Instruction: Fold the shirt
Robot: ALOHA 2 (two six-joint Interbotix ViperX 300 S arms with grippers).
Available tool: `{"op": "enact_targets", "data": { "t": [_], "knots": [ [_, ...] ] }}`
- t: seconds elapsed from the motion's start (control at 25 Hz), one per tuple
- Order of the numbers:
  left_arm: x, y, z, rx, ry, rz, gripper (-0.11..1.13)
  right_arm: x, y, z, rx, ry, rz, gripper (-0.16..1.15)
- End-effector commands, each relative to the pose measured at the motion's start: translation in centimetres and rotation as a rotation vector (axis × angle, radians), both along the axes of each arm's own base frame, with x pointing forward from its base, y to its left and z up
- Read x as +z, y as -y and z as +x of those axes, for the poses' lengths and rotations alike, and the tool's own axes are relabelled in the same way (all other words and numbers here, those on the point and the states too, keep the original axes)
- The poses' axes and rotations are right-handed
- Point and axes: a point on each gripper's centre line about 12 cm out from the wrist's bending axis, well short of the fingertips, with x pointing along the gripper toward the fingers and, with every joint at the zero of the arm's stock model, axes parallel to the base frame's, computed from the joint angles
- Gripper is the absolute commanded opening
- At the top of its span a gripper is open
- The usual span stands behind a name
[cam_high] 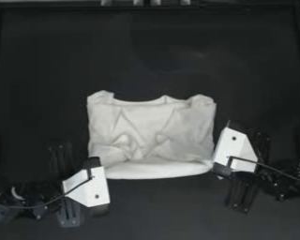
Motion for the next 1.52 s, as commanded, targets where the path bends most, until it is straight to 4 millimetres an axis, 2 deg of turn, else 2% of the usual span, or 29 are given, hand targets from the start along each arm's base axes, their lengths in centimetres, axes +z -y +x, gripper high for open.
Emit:
{"op": "enact_targets", "data": {
  "t": [0.04,0.4,1.04,1.52],
  "knots": [
    [2.4,-1.9,-0.3,0.032,0.064,-0.009,0.05,1.6,1.5,0.5,-0.036,0.042,-0.009,0.05],
    [2.1,-6.4,-0.3,0.067,0.058,0.004,0.04,1.2,5.6,0.2,-0.136,0.038,-0.046,0.05],
    [-0.7,-13.2,-0.6,0.112,0.047,-0.009,0.04,-2.1,12.5,-1.1,-0.191,0.010,-0.070,0.05],
    [-4.6,-17.2,0.0,0.113,-0.016,-0.047,0.04,-5.4,16.2,-0.7,-0.198,-0.043,-0.072,0.05]
  ]
}}
